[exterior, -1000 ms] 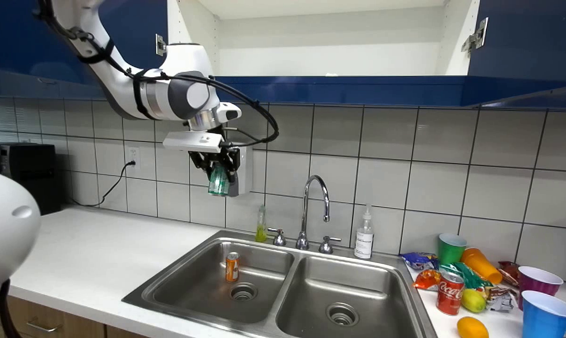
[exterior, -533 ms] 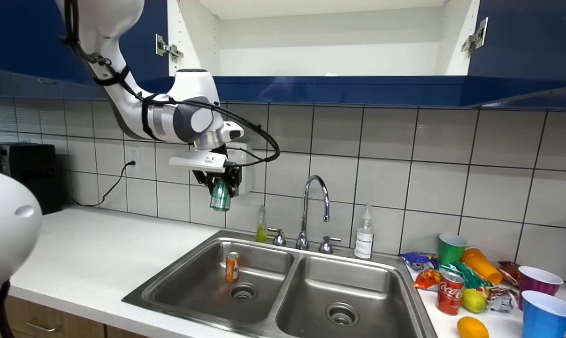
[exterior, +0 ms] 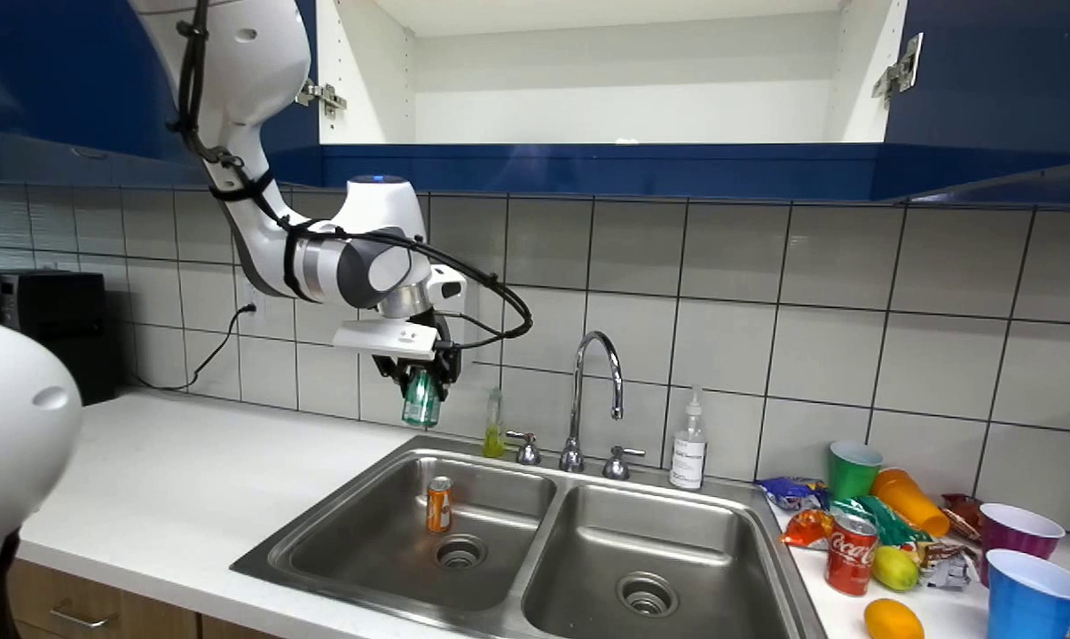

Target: Remove the can from the cabinet

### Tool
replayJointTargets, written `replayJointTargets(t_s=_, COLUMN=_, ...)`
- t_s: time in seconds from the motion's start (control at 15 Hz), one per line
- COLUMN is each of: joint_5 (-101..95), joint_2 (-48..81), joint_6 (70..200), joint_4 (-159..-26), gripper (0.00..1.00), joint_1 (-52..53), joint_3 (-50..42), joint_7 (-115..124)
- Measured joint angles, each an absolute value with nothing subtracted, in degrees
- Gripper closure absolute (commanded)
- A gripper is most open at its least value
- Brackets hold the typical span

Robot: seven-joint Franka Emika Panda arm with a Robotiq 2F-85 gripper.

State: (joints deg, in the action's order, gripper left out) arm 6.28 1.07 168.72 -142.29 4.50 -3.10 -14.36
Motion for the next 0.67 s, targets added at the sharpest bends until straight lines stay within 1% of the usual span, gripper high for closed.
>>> replayJointTargets(t_s=0.4, joint_5=9.1, joint_2=5.6, joint_6=170.1, joint_4=-140.5, gripper=0.62, joint_1=4.5, joint_3=-2.6, joint_7=-17.5)
replayJointTargets(t_s=0.47, joint_5=9.5, joint_2=6.1, joint_6=170.4, joint_4=-140.3, gripper=0.37, joint_1=4.5, joint_3=-2.5, joint_7=-18.0)
replayJointTargets(t_s=0.67, joint_5=10.4, joint_2=7.4, joint_6=170.9, joint_4=-139.9, gripper=0.37, joint_1=4.5, joint_3=-2.2, joint_7=-18.9)
